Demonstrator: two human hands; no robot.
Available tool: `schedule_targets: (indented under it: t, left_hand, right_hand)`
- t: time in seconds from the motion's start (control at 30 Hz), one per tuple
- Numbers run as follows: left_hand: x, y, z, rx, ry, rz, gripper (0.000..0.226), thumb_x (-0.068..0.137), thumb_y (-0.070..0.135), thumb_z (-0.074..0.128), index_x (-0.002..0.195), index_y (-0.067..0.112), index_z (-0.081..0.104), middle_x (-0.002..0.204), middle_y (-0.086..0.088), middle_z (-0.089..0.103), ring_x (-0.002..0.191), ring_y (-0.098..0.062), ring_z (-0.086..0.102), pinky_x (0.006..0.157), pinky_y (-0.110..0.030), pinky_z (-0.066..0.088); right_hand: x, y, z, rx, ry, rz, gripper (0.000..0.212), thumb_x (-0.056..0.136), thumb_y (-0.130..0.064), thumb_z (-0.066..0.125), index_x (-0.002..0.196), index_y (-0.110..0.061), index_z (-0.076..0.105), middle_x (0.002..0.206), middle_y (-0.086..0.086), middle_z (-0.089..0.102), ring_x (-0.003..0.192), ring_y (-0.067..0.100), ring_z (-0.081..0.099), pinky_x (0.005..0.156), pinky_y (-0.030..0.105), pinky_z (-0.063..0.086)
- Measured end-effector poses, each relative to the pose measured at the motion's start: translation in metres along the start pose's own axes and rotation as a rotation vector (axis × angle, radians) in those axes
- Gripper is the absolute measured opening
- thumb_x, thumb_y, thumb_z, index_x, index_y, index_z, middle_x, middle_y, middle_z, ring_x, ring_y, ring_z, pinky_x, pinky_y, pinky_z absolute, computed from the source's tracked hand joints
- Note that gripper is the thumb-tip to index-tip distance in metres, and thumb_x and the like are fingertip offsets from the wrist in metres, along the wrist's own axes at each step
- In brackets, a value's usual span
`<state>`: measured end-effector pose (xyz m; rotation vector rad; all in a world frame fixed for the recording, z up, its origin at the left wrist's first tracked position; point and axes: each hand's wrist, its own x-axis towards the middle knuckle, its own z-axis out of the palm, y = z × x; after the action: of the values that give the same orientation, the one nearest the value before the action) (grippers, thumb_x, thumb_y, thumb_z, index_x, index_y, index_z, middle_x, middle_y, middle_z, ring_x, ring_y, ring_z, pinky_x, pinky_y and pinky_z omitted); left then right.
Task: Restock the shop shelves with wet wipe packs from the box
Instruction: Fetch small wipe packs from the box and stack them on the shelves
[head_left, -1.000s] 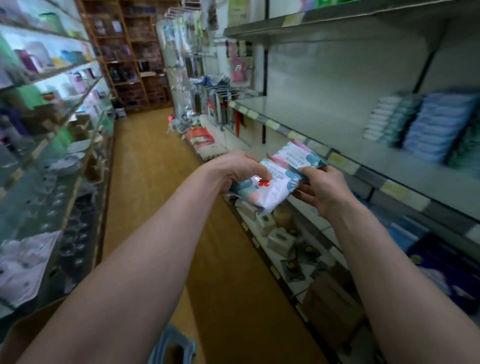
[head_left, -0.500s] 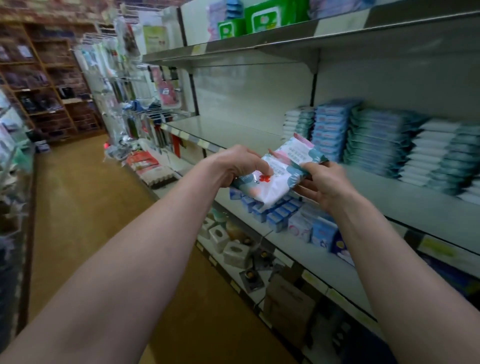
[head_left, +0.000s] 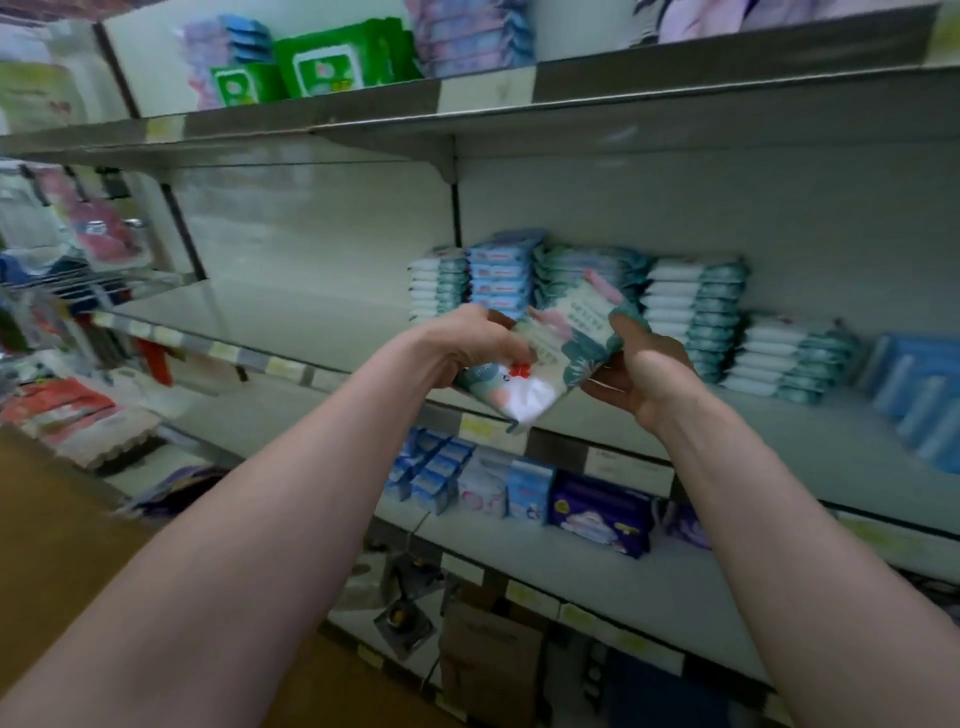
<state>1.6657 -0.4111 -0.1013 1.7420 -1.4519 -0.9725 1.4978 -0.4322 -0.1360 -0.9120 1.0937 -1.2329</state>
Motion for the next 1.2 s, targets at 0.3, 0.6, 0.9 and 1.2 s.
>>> schedule_targets:
  t: [0.3,0.6,0.9,1.2]
  left_hand:
    - [0.054,0.022,0.035,-0.369,-0.243,-0.146,0.016,0.087,0.010,0.067,0.102,0.007,0.063,0.096,-0.010,0.068,0.079,-0.021,0.062,0.050,-0.032,0.058]
    - [0.080,0.068,0.092,-0.472,-0.387,-0.118,0.011,0.093,0.006,0.058,0.103,0.005,0.062,0.065,-0.007,0.071,0.050,-0.018,0.067,0.042,-0.032,0.055]
    - [0.106,0.123,0.160,-0.383,-0.355,-0.075,0.018,0.091,0.004,0.062,0.108,-0.001,0.059,0.084,-0.014,0.072,0.065,-0.024,0.069,0.055,-0.042,0.059]
    - [0.143,0.174,0.204,-0.370,-0.041,0.078,0.011,0.088,0.003,0.067,0.084,-0.001,0.058,0.092,-0.018,0.067,0.063,-0.020,0.062,0.068,-0.038,0.060]
  right_hand:
    - [0.011,-0.023,-0.048,-0.027,0.155,-0.035,0.010,0.089,-0.017,0.064,0.082,-0.011,0.060,0.074,0.006,0.063,0.064,0.015,0.061,0.067,0.027,0.055]
    - [0.038,-0.045,-0.113,0.098,0.325,-0.102,0.014,0.091,-0.005,0.060,0.078,-0.007,0.055,0.041,-0.002,0.056,0.034,0.003,0.052,0.040,0.015,0.047]
    - [0.073,-0.070,-0.190,0.034,0.305,-0.124,0.016,0.092,-0.006,0.060,0.077,-0.006,0.055,0.057,0.005,0.062,0.042,0.004,0.059,0.045,0.016,0.052]
    - [0.116,-0.089,-0.244,-0.227,0.410,-0.186,0.024,0.093,-0.002,0.056,0.069,-0.003,0.053,0.064,0.013,0.058,0.031,0.006,0.052,0.035,0.018,0.045]
